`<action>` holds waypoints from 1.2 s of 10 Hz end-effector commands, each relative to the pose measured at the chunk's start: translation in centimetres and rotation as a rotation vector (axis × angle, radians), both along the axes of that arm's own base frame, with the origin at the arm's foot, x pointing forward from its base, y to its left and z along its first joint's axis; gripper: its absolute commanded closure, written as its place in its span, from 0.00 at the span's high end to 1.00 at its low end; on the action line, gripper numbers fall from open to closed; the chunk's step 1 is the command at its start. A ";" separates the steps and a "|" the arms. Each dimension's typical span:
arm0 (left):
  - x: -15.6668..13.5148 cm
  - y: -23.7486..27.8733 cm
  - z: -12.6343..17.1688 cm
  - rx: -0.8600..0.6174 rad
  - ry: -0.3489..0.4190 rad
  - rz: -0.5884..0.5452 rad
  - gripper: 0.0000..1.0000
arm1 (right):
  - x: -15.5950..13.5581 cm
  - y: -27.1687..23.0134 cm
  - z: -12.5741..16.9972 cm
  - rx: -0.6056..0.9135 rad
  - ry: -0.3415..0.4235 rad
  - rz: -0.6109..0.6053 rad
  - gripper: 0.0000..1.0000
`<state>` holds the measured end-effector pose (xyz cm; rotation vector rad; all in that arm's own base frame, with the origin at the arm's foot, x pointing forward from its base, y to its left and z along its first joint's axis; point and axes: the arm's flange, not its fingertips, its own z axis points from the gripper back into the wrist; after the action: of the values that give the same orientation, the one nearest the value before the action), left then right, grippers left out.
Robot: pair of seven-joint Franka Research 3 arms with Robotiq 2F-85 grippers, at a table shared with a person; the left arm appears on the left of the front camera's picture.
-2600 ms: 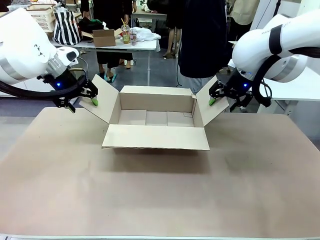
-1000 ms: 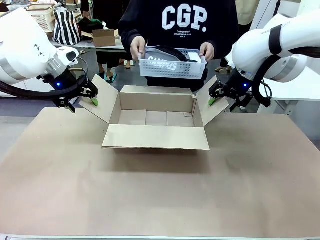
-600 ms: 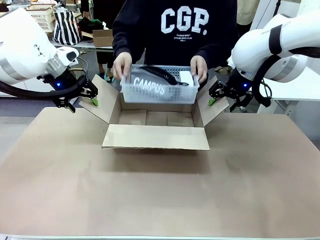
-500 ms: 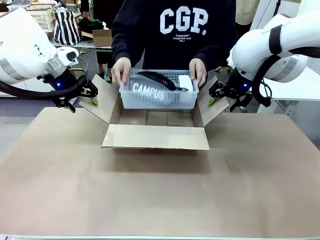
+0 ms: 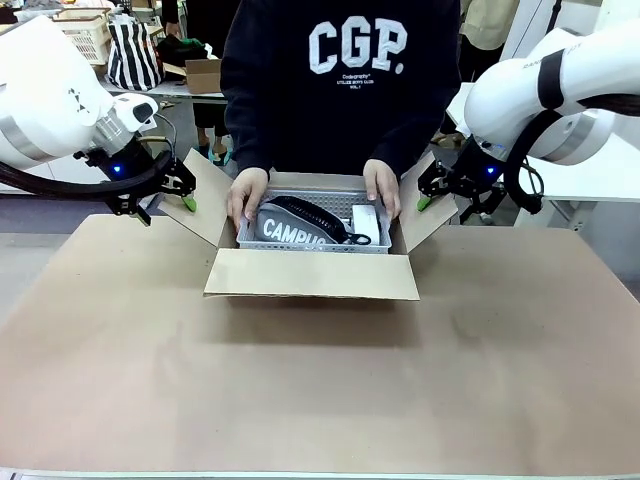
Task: Pack the gift set into the box.
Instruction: Lift both hands away from the flaps of the Package Box.
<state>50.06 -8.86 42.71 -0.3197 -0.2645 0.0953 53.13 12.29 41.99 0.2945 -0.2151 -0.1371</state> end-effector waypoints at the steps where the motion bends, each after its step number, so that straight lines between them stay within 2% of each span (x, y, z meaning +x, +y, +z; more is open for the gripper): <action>1: 0.0 -0.1 0.1 0.015 -0.002 0.014 1.00 | 0.3 0.1 -0.1 -0.014 0.013 0.007 1.00; 12: 0.0 -0.1 0.1 0.015 -0.002 0.014 1.00 | 0.3 0.1 -0.1 -0.014 0.013 0.007 1.00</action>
<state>50.06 -8.86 42.71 -0.3197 -0.2645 0.0953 53.14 12.29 41.99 0.2946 -0.2151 -0.1371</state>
